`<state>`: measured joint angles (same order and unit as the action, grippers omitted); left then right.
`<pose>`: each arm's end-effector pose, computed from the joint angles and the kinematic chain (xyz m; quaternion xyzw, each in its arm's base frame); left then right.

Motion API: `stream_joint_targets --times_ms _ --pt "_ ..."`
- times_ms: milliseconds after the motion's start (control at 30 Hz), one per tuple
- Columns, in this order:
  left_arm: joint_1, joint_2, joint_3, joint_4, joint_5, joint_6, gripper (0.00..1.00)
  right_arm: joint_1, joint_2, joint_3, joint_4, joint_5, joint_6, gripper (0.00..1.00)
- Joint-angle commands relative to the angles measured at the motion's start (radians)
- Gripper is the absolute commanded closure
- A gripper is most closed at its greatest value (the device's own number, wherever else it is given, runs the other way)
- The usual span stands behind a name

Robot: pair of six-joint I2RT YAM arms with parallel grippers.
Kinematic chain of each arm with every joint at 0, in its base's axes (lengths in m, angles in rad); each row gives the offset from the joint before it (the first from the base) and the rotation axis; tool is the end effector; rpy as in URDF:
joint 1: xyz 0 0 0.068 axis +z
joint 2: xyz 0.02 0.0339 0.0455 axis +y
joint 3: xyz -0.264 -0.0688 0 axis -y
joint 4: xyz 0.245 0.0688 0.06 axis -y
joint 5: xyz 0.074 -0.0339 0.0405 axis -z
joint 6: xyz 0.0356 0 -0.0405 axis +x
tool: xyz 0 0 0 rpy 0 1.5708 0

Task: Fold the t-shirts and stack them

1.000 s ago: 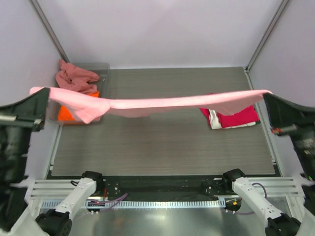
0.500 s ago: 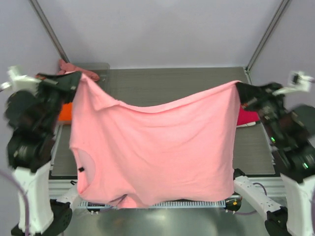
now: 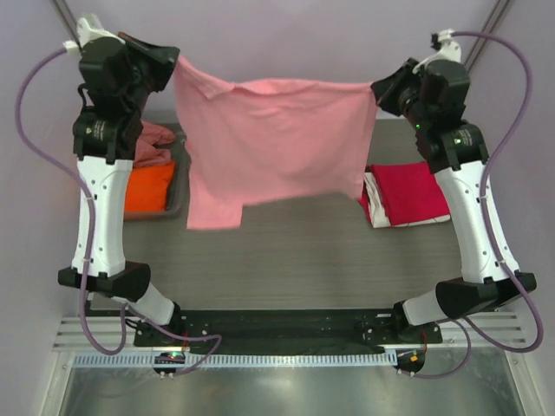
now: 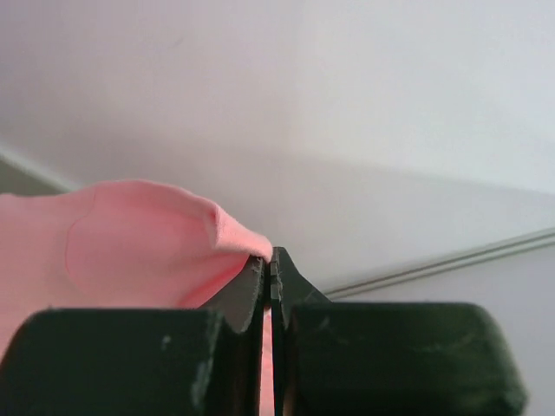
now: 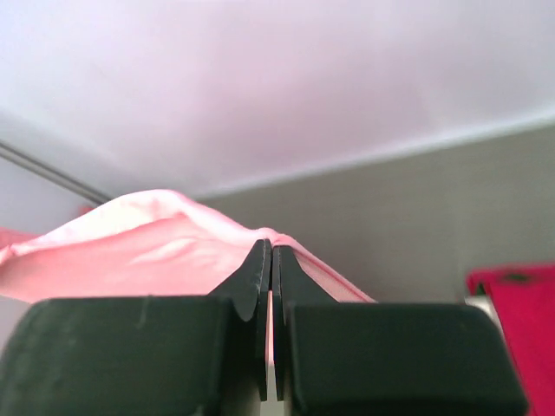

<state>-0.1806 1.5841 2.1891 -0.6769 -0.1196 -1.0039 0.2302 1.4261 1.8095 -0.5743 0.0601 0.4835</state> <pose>0.2958 -0.0497 0.5583 -0.3297 0.6534 -0.3433 0.5886 0.2870 0.0651 0.5012 0.1163 0.7623 0.2005 0.6042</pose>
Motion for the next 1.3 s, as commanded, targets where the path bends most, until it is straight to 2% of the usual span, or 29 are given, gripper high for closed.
stream_joint_targets --times_ms 0,100,167,200,233,300,400,433,467,600,700,733,900,1067,1267 --pt "0.021 -0.013 0.175 0.115 -0.014 0.067 1.0 -0.046 0.02 0.16 0.073 -0.109 0.035 0.99" --pt "0.059 0.01 0.117 0.181 0.009 0.074 1.0 -0.097 0.083 0.179 0.1 -0.184 0.067 0.99" --pt "0.066 -0.001 -0.039 0.279 0.02 0.094 1.0 -0.123 0.106 0.128 0.132 -0.256 0.095 0.99" --pt "0.066 -0.027 -0.102 0.308 0.02 0.103 1.0 -0.132 0.106 0.063 0.166 -0.272 0.102 0.99" --pt "0.066 -0.042 -0.246 0.338 0.02 0.105 1.0 -0.14 0.103 0.018 0.188 -0.301 0.11 0.99" --pt "0.066 -0.079 -0.378 0.408 0.012 0.1 1.0 -0.163 0.077 -0.088 0.27 -0.33 0.134 0.99" --pt "0.066 -0.166 -0.679 0.494 0.018 0.085 1.0 -0.198 0.034 -0.379 0.37 -0.374 0.165 0.99" --pt "0.066 -0.211 -0.746 0.531 0.023 0.059 1.0 -0.204 0.027 -0.438 0.399 -0.387 0.176 0.99" --pt "0.066 -0.234 -0.881 0.545 0.026 0.047 1.0 -0.209 0.014 -0.497 0.43 -0.416 0.184 0.99" --pt "0.064 -0.352 -1.148 0.582 0.025 -0.022 1.0 -0.216 -0.038 -0.776 0.536 -0.421 0.198 0.99" --pt "0.052 -0.464 -1.316 0.597 0.018 -0.047 1.0 -0.216 -0.067 -0.863 0.544 -0.419 0.175 0.99" --pt "0.047 -0.492 -1.347 0.594 0.018 -0.045 1.0 -0.247 -0.085 -0.913 0.544 -0.422 0.173 0.99" --pt "0.036 -0.731 -1.505 0.51 -0.006 -0.033 1.0 -0.249 -0.196 -1.059 0.495 -0.411 0.132 0.99" --pt "0.036 -0.9 -1.594 0.318 -0.012 -0.027 1.0 -0.247 -0.367 -1.153 0.354 -0.384 0.09 0.99" --pt "0.036 -1.119 -1.625 0.059 -0.044 -0.056 1.0 -0.249 -0.599 -1.265 0.165 -0.39 0.109 0.99"
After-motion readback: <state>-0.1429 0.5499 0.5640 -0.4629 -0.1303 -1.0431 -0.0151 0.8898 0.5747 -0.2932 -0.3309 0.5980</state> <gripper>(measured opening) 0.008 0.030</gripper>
